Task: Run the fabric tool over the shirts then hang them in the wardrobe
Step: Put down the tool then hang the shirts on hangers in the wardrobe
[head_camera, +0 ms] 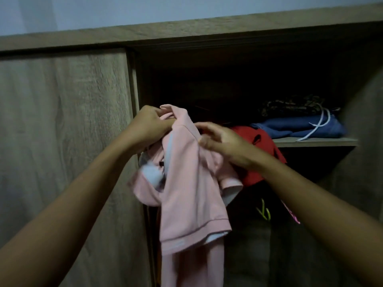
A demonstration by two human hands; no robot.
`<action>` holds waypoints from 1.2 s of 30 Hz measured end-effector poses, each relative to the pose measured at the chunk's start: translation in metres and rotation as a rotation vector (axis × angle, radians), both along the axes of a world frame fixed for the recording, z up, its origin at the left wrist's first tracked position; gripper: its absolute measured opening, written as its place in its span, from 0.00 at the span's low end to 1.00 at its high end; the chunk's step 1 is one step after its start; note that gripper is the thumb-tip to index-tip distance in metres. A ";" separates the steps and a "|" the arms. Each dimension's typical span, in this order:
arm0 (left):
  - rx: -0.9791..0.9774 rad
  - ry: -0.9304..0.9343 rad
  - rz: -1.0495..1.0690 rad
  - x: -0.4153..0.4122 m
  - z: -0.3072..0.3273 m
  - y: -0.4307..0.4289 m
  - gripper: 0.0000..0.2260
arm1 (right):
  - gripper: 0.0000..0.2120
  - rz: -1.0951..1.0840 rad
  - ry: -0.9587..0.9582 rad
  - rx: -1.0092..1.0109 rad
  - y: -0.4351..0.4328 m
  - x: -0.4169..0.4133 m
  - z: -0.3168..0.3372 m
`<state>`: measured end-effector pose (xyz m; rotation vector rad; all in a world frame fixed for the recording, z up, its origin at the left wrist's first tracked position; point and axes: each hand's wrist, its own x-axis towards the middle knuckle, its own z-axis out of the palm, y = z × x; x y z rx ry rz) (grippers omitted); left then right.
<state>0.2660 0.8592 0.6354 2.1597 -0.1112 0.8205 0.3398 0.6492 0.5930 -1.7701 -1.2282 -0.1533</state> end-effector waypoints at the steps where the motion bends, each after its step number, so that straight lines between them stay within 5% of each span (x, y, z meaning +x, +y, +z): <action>1: 0.024 0.021 0.000 -0.003 0.001 -0.005 0.07 | 0.26 -0.017 -0.017 -0.041 0.002 -0.005 -0.010; 5: 0.113 0.212 -0.053 -0.018 -0.002 -0.014 0.14 | 0.04 -0.121 0.055 0.004 0.009 -0.004 -0.048; 9: -0.011 0.307 -0.258 -0.029 -0.017 -0.008 0.21 | 0.09 -0.128 0.420 0.276 0.008 -0.007 -0.077; 12: -0.097 0.304 -0.419 -0.031 -0.033 -0.007 0.15 | 0.11 -0.087 0.560 0.358 0.004 -0.013 -0.088; 19: -0.282 0.260 -0.215 -0.025 -0.066 -0.026 0.03 | 0.15 -0.255 0.331 0.147 -0.013 -0.025 -0.104; 23: -0.522 0.282 -0.171 -0.017 -0.083 -0.038 0.07 | 0.07 -0.596 0.087 0.344 -0.021 -0.036 -0.107; 25: -0.591 0.285 -0.198 -0.016 -0.089 -0.046 0.06 | 0.10 -0.505 0.229 0.418 -0.026 -0.052 -0.101; 27: -0.617 0.279 -0.214 -0.017 -0.091 -0.053 0.06 | 0.19 -0.331 0.521 0.302 -0.032 -0.070 -0.095; 29: -0.640 0.261 -0.200 -0.017 -0.092 -0.057 0.07 | 0.20 -0.222 0.615 0.167 -0.038 -0.079 -0.093; 36: -0.643 0.349 -0.343 -0.024 -0.091 -0.051 0.08 | 0.07 -0.369 0.232 0.112 -0.053 -0.069 -0.075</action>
